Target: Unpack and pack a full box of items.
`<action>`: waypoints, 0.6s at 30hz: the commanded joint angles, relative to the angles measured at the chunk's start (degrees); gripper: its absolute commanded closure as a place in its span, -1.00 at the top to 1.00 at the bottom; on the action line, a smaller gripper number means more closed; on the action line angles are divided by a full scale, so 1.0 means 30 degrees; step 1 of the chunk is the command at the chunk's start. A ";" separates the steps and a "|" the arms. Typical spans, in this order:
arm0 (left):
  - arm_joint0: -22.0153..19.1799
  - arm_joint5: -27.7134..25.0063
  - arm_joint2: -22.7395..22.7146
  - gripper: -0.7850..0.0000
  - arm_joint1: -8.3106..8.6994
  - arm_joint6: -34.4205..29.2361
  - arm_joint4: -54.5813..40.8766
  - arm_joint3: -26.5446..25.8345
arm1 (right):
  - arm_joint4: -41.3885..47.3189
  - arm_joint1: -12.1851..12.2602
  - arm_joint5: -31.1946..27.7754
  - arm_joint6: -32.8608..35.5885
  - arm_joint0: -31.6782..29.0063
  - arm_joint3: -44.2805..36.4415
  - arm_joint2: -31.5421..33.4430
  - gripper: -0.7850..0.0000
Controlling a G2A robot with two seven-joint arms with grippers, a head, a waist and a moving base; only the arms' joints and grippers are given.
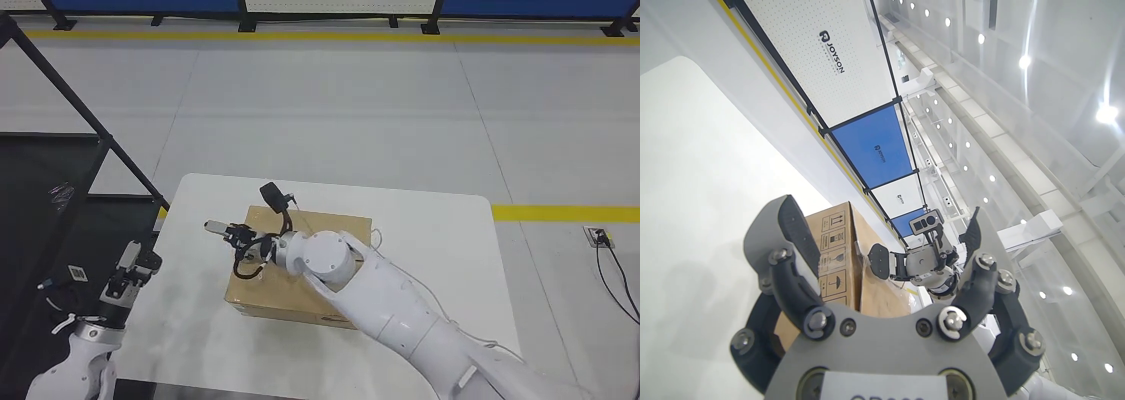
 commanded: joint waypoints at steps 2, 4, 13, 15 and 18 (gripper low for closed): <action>0.0052 -0.0030 -0.0049 1.00 0.0024 -0.0060 -0.0096 0.0058 | -0.0061 -0.0377 -0.0013 0.0186 0.0173 0.0634 -0.0101 1.00; 0.0065 -0.0026 -0.0052 1.00 0.0038 -0.0089 -0.0122 0.0072 | -0.0056 -0.0591 0.0017 0.0326 0.0277 0.1029 -0.0095 1.00; 0.0085 0.0004 0.0154 1.00 0.0082 -0.0280 -0.0122 -0.0126 | -0.0351 -0.0929 0.0012 0.1498 0.0434 0.1665 0.0477 1.00; 0.0101 0.0004 0.0201 1.00 0.0090 -0.0289 -0.0072 -0.0190 | -0.0551 -0.0836 -0.0014 0.1749 0.0361 0.1566 0.0744 1.00; 0.0130 0.0008 0.0270 1.00 0.0100 -0.0297 -0.0063 -0.0280 | -0.0962 -0.0595 0.0048 0.2154 0.0152 0.1259 0.1202 1.00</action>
